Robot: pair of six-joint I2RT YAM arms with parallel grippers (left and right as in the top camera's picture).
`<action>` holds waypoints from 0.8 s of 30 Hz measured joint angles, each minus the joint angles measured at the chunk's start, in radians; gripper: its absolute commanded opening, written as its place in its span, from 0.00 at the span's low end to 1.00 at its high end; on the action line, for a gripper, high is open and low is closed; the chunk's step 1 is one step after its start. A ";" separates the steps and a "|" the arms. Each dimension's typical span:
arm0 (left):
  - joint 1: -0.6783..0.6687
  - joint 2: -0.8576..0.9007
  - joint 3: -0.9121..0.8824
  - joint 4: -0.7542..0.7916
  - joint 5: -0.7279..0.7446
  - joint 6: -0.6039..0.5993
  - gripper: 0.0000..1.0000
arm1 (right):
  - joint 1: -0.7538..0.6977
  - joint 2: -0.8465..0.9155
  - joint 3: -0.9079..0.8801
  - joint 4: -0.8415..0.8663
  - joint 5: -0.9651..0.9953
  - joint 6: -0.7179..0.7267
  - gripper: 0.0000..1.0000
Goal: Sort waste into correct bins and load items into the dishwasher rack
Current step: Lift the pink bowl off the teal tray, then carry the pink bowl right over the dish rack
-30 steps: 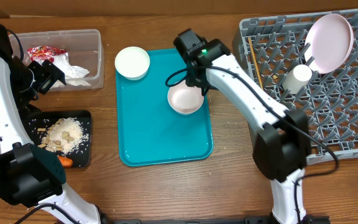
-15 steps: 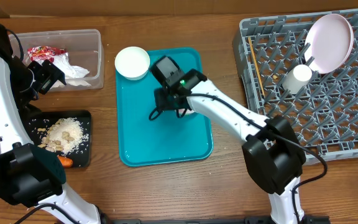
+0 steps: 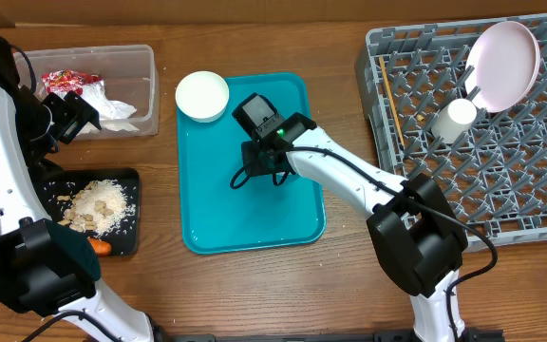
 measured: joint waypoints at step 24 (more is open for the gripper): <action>0.000 0.000 0.000 0.000 0.000 0.000 1.00 | 0.000 -0.002 0.079 -0.110 0.001 0.000 0.04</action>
